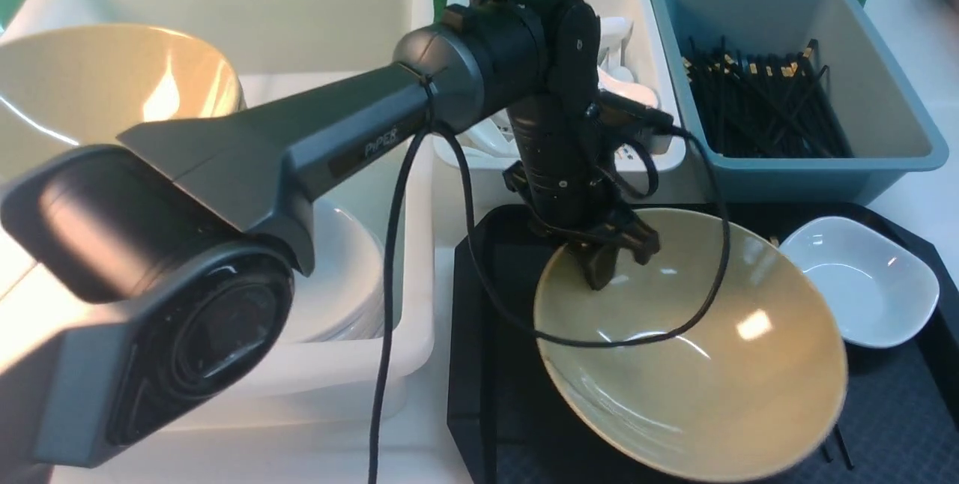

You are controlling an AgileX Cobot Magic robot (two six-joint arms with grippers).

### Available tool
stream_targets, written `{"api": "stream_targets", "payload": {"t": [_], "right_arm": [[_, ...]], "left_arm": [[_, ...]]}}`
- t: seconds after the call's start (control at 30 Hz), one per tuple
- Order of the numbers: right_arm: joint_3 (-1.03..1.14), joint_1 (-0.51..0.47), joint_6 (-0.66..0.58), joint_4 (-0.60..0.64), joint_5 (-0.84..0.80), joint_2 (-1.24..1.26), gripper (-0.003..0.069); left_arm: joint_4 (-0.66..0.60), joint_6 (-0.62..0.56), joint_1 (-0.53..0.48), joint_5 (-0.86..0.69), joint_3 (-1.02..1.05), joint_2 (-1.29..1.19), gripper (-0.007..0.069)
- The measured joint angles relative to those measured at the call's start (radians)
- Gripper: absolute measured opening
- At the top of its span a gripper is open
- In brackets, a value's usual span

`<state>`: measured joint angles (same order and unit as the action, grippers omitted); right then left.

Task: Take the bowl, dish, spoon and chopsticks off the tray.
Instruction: Use the left arm to grab the yellow noodle bowl on the left, then use the left arm to put the noodle bowl into the large storage box on the left

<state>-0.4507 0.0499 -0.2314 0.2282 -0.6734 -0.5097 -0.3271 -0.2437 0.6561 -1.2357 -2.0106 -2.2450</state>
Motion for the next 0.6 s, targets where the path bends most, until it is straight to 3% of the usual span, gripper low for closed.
{"api": "stream_targets", "payload": {"t": [0.1,0.37,0.5,0.6], "right_arm": [[0.000,0.000,0.002,0.001,0.000,0.000,0.0043],[0.003,0.000,0.003,0.002,0.000,0.000,0.0043],[0.011,0.000,0.008,0.002,-0.001,0.000,0.0045],[0.011,0.000,0.010,0.002,-0.001,0.000,0.0045]], "left_arm": [[-0.072,-0.035,-0.013,-0.001,0.000,0.047,0.0004],[-0.114,-0.122,-0.123,-0.007,0.001,0.251,0.0006],[-0.141,-0.133,-0.251,-0.022,0.001,0.428,0.0006],[-0.149,-0.122,-0.451,-0.036,0.001,0.567,0.0005]]}}
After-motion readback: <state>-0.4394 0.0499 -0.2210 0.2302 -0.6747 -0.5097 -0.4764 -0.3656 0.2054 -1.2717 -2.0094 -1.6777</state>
